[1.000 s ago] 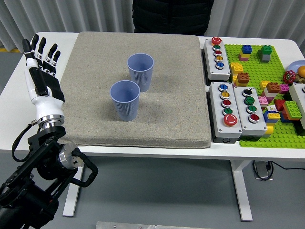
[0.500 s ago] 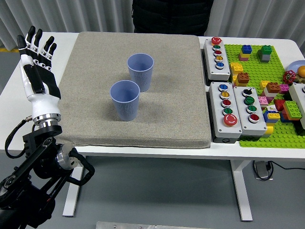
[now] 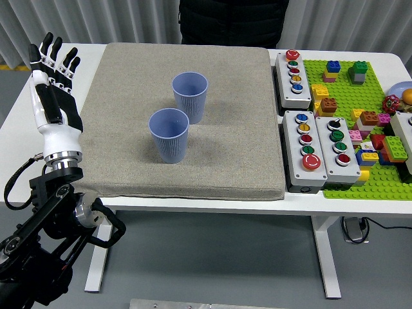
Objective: Pick cup pour cup place
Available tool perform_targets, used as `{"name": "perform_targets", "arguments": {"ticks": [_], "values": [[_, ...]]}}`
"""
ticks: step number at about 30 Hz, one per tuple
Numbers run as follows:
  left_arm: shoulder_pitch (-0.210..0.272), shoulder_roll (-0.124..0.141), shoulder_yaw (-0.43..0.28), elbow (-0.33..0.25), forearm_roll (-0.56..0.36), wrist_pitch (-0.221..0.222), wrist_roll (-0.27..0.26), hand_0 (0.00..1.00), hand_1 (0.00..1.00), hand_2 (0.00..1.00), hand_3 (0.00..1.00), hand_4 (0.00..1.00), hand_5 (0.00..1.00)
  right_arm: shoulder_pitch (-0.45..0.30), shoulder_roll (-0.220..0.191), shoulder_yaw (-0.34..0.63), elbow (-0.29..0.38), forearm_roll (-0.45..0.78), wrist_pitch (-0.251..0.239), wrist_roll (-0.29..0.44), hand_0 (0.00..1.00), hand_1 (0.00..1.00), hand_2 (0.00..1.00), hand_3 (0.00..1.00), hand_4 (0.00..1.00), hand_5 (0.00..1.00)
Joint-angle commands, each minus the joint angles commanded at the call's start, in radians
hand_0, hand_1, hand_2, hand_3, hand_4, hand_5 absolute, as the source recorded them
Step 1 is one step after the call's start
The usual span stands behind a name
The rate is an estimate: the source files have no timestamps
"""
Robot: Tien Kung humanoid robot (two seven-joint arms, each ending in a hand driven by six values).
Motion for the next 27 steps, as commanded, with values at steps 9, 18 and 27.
{"name": "perform_targets", "arguments": {"ticks": [9, 18, 27], "values": [[0.001, 0.000, 0.006, -0.003, 0.022, 0.018, 0.030, 0.799, 0.798, 0.907, 0.884, 0.728, 0.998, 0.000, 0.002, -0.001, 0.000, 0.009, -0.007, 0.001, 0.673, 0.613, 0.563, 0.574, 0.002, 0.167], [0.005, 0.003, 0.002, -0.012, 0.040, 0.019, 0.041, 0.801, 0.799, 0.908, 0.884, 0.726, 0.998, 0.001, 0.003, 0.006, 0.000, 0.004, -0.010, 0.003, 0.673, 0.613, 0.563, 0.574, 0.002, 0.169], [0.020, 0.007, -0.009, -0.028, 0.058, 0.030, 0.053, 0.804, 0.803, 0.911, 0.885, 0.721, 0.998, -0.007, 0.002, 0.021, 0.001, -0.017, -0.010, -0.001, 0.672, 0.614, 0.563, 0.573, 0.002, 0.169]]}}
